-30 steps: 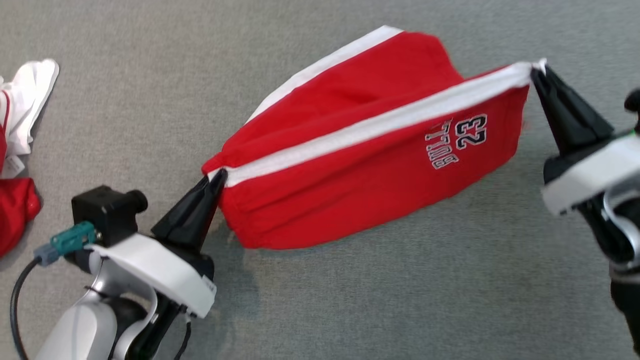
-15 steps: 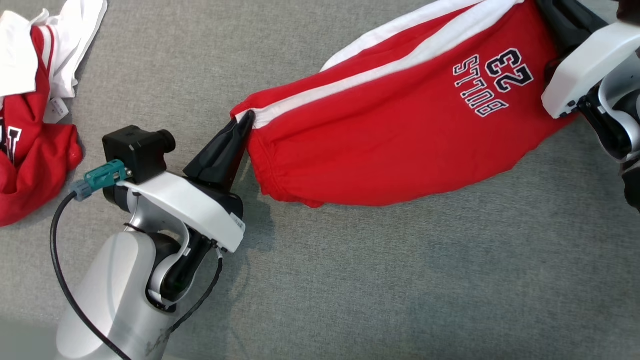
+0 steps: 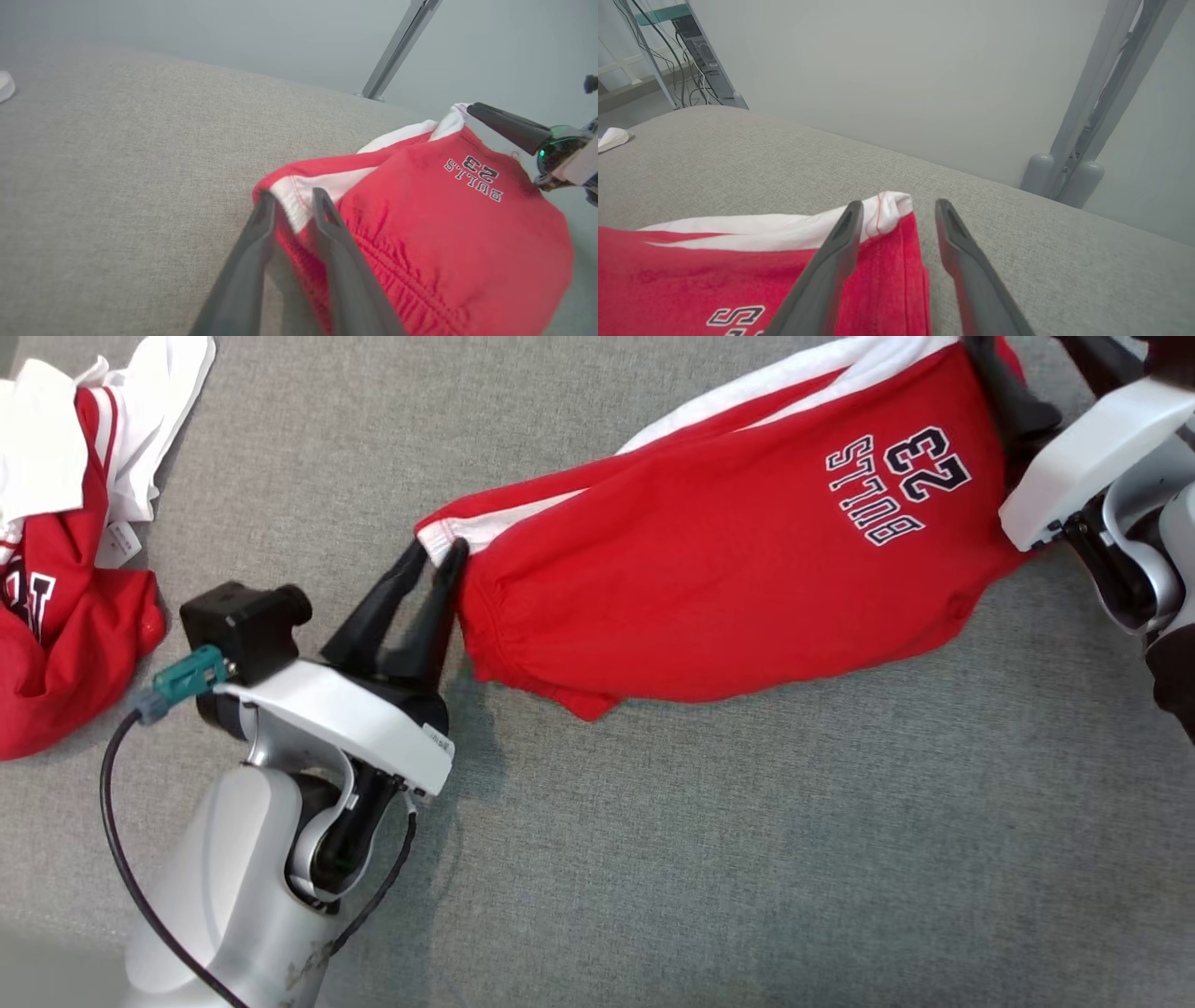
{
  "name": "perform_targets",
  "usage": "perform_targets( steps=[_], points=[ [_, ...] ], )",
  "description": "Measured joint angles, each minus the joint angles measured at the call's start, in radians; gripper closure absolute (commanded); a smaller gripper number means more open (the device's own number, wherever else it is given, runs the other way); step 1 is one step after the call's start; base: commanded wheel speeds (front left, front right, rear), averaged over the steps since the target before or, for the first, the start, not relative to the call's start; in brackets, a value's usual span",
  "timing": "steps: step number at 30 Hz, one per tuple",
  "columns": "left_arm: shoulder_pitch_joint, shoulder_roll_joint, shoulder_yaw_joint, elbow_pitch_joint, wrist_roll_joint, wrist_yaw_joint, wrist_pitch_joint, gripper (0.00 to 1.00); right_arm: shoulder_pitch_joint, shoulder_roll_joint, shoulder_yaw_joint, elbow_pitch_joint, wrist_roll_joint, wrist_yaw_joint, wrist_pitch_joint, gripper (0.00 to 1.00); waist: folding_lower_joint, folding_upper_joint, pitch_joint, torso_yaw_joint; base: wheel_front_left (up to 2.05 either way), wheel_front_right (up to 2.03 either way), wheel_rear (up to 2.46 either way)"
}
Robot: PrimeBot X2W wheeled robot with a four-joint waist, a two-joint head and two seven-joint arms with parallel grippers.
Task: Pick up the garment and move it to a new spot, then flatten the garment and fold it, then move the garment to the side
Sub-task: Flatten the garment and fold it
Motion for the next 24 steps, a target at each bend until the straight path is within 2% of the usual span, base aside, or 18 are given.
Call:
perform_targets(
  steps=[6,11,17,23,24],
  points=[
    [0.076,-0.014,0.034,-0.008,0.016,0.049,-0.107,0.00,0.077,0.032,-0.062,0.063,0.000,0.000,-0.113,0.00,0.0000,0.0000,-0.049,-0.028,0.00,0.00,0.00],
    [0.138,-0.011,0.064,-0.035,0.076,0.118,-0.216,0.00,0.172,0.070,-0.167,0.046,-0.066,0.000,-0.146,0.00,0.0000,0.0000,-0.092,-0.060,0.00,0.00,0.00],
    [0.182,0.002,0.096,-0.057,0.142,0.160,-0.281,0.00,0.336,0.121,-0.350,-0.115,-0.192,0.000,-0.147,0.00,0.0000,0.0000,-0.142,-0.099,0.00,0.00,0.00],
    [0.199,0.015,0.094,-0.058,0.200,0.186,-0.290,0.00,0.497,0.174,-0.460,-0.241,-0.291,0.000,-0.147,0.00,0.0000,0.0000,-0.177,-0.122,0.00,0.00,0.00],
    [0.206,0.019,0.095,-0.054,0.204,0.187,-0.293,0.00,0.581,0.203,-0.518,-0.308,-0.331,0.000,-0.145,0.00,0.0000,0.0000,-0.192,-0.128,0.00,0.00,0.00]
  ],
)
